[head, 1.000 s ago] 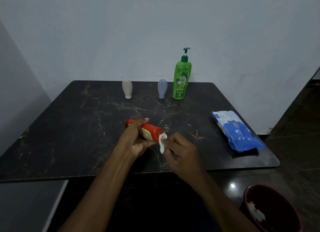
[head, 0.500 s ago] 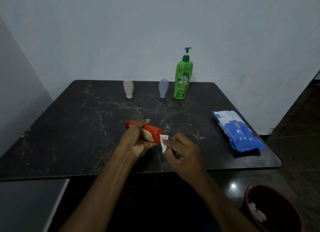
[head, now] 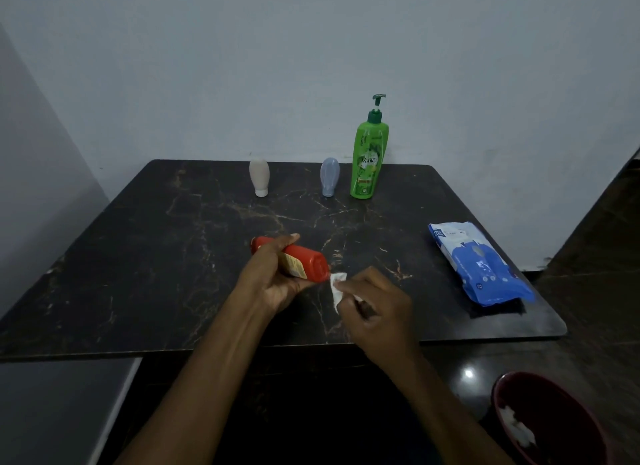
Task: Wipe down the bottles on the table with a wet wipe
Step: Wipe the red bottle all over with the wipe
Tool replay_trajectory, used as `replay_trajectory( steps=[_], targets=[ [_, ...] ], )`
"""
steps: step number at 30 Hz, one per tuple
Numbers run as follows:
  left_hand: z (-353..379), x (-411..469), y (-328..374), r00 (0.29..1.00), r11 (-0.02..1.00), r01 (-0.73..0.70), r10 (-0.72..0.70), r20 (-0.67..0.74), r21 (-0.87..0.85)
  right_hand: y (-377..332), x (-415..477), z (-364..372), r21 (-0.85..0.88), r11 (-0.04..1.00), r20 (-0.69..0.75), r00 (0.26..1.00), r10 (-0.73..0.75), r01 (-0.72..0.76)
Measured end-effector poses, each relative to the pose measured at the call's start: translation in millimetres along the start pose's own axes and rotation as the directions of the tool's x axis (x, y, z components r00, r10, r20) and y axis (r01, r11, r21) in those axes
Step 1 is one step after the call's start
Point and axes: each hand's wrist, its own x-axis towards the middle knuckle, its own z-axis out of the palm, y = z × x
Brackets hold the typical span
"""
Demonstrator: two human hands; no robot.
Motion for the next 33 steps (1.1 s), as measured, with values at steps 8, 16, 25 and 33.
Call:
replay_trajectory(
  steps=[8, 16, 25, 33],
  targets=[
    [4.8, -1.5, -12.7, 1.000, 0.998, 0.030, -0.030, 0.008, 0.059, -9.1, 14.7, 10.4, -0.079, 0.990, -0.043, 0.991, -0.124, 0.120],
    [2.0, -0.6, -4.7, 1.000, 0.999, 0.011, -0.009, -0.028, 0.045, 3.0, 0.7, 11.3, -0.138, 0.980, 0.011, 0.989, -0.145, 0.145],
    [3.3, -0.7, -16.3, 1.000, 0.999, 0.011, -0.012, 0.007, 0.049, -8.7, 14.4, 1.3, -0.089, 0.987, -0.008, 0.991, -0.135, 0.134],
    [8.7, -3.2, -13.2, 1.000, 0.997, 0.000, 0.001, -0.004, 0.071, -12.4, 22.1, 13.3, -0.170, 0.983, -0.139, 0.986, -0.096, 0.072]
  ],
)
